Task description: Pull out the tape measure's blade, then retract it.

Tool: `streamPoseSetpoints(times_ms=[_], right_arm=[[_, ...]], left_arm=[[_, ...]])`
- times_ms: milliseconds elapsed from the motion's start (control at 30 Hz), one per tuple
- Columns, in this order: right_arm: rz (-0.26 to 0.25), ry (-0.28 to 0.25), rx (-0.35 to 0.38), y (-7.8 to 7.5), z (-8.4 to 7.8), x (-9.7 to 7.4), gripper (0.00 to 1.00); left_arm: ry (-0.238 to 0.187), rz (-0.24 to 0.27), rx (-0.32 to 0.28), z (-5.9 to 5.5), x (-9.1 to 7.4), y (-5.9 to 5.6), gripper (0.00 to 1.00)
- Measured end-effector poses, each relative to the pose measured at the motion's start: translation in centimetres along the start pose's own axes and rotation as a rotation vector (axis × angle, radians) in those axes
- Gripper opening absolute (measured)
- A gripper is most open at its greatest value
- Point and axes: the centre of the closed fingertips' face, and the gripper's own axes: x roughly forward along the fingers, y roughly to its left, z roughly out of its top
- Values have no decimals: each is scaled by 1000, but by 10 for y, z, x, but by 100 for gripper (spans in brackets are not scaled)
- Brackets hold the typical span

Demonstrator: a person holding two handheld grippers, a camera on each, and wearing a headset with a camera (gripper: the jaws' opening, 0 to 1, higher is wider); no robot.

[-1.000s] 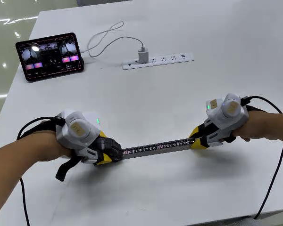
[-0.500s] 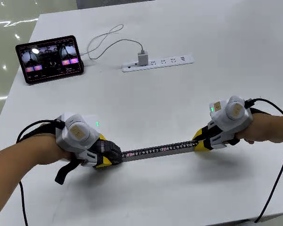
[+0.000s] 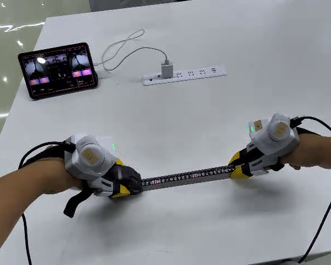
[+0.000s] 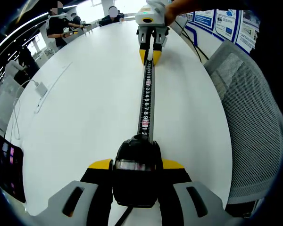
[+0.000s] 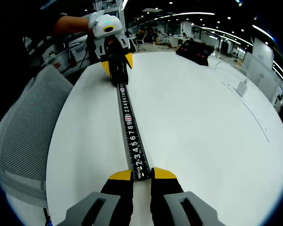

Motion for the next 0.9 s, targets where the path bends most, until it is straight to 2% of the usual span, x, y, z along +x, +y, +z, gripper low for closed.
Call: streamPoseSetpoints(times_ms=[633, 900], right_arm=[[-5, 2, 10, 0, -5, -4, 9], [0, 4, 16, 1, -6, -4, 9]], left_arm=[[3, 2, 2, 1, 0, 0, 31], [-13, 4, -17, 2, -1, 0, 32]])
